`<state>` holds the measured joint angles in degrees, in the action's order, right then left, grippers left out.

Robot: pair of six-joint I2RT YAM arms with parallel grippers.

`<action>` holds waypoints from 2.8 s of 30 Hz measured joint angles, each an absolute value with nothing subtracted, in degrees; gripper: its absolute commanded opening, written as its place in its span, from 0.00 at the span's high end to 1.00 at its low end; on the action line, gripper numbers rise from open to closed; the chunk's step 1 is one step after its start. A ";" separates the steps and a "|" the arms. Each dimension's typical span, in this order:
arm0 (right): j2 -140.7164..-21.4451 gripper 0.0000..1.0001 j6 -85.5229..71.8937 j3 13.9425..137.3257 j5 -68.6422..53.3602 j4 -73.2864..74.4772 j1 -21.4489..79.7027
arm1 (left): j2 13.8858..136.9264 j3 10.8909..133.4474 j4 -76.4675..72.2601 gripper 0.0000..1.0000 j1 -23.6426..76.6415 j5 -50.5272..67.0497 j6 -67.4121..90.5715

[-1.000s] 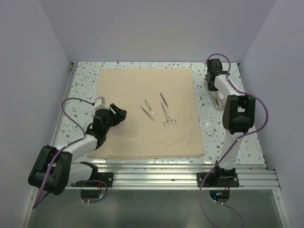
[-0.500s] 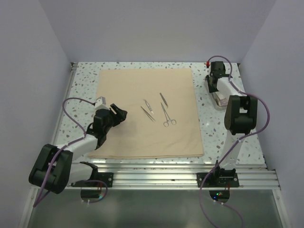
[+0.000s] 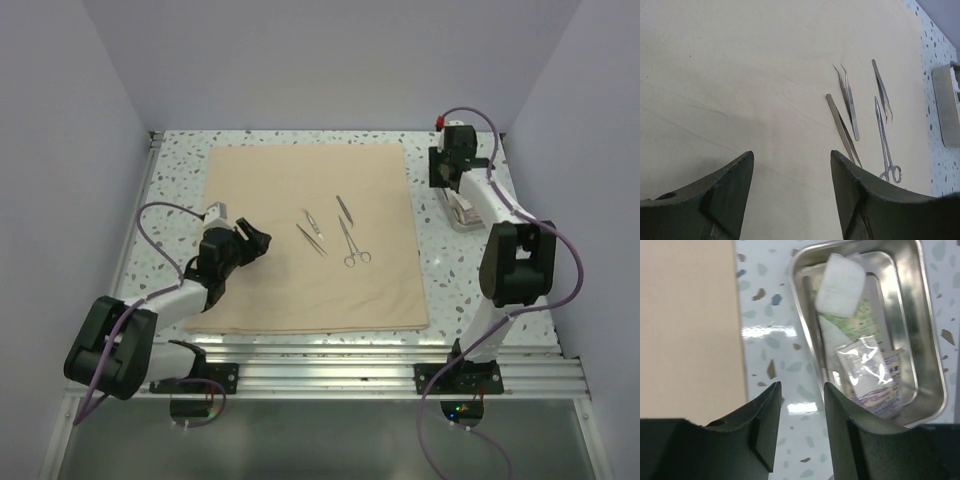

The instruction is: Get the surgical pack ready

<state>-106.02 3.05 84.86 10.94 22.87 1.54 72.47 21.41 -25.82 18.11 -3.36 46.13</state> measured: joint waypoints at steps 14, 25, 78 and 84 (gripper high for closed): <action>-106.72 0.50 -10.79 79.46 3.44 19.25 23.38 | 79.02 24.36 -29.58 0.30 19.29 6.98 42.22; -115.46 0.46 -13.93 78.28 0.51 11.70 26.76 | 79.83 25.30 -30.04 0.30 20.60 8.19 41.76; -107.68 0.56 -11.09 64.49 0.91 -2.92 29.89 | 82.54 26.89 -30.37 0.30 21.34 8.67 40.01; -109.80 0.67 -11.49 67.96 3.05 -2.09 29.89 | 82.54 26.92 -30.37 0.30 21.43 8.67 39.57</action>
